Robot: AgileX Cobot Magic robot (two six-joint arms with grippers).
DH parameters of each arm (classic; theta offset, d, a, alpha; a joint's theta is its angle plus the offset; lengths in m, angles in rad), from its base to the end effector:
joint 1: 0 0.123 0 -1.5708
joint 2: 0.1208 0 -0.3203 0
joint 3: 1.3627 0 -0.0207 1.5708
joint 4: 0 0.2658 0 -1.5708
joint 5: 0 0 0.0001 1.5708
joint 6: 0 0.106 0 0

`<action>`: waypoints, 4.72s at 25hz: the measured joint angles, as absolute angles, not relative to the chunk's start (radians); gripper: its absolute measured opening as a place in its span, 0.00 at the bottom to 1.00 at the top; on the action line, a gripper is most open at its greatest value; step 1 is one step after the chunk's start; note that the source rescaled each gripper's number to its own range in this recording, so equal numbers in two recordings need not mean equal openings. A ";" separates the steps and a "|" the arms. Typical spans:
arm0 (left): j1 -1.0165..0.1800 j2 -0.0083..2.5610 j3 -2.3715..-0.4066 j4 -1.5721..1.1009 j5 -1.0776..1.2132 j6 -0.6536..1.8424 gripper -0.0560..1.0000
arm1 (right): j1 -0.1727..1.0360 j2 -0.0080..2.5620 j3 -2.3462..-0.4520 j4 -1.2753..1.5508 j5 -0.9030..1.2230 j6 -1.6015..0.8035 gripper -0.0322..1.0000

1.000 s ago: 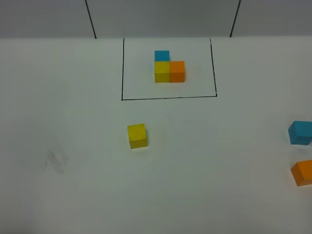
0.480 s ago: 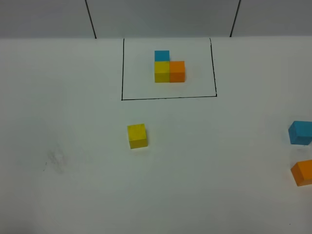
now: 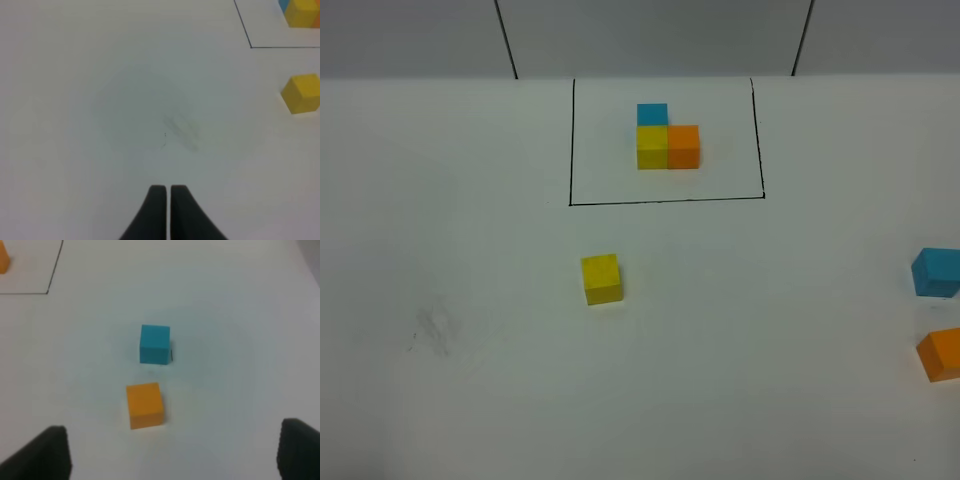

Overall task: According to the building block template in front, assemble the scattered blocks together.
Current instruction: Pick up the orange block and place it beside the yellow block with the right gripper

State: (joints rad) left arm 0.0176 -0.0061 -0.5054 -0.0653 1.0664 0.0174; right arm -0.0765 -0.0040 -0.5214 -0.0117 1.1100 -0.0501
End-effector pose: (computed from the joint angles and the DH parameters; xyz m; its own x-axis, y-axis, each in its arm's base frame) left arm -0.0157 -0.0063 0.2789 -0.4503 -0.0221 -0.8926 0.0271 0.9989 -0.0384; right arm -0.0195 0.0004 0.2795 -0.4796 -0.0187 -0.8773 0.0592 0.9968 -0.0536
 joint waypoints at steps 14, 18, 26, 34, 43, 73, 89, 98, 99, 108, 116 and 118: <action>0.018 -0.006 -0.505 -0.065 1.066 0.017 0.05 | -0.076 0.224 -0.574 0.017 1.168 -0.051 0.82; 0.018 -0.006 -0.505 -0.065 1.066 0.017 0.05 | -0.076 0.310 -0.574 0.032 1.174 -0.061 0.82; 0.018 -0.006 -0.505 -0.065 1.066 0.017 0.05 | -0.076 0.469 -0.574 0.089 1.117 -0.116 0.82; 0.018 -0.006 -0.505 -0.065 1.066 0.017 0.05 | -0.076 0.627 -0.574 0.102 1.032 -0.171 0.82; 0.018 -0.006 -0.505 -0.065 1.066 0.017 0.05 | -0.076 0.778 -0.575 0.127 0.946 -0.216 0.81; 0.018 -0.006 -0.505 -0.065 1.066 0.017 0.05 | 0.033 1.312 -0.577 0.000 0.659 -0.106 0.81; 0.018 -0.006 -0.505 -0.065 1.066 0.017 0.06 | 0.033 1.491 -0.579 -0.035 0.513 -0.078 0.81; 0.018 -0.006 -0.505 -0.065 1.066 0.017 0.06 | 0.033 1.522 -0.579 -0.121 0.504 0.000 0.81; 0.018 -0.006 -0.505 -0.065 1.066 0.017 0.06 | 0.033 1.533 -0.579 -0.125 0.504 0.000 0.81; 0.018 -0.006 -0.505 -0.065 1.066 0.017 0.06 | 0.033 1.590 -0.580 -0.133 0.441 0.010 0.78; 0.016 -0.006 -0.505 -0.065 1.066 0.017 0.06 | 0.033 1.642 -0.581 -0.133 0.425 0.010 0.73; 0.016 -0.006 -0.505 -0.065 1.066 0.017 0.06 | 0.033 1.662 -0.581 -0.133 0.424 0.010 0.73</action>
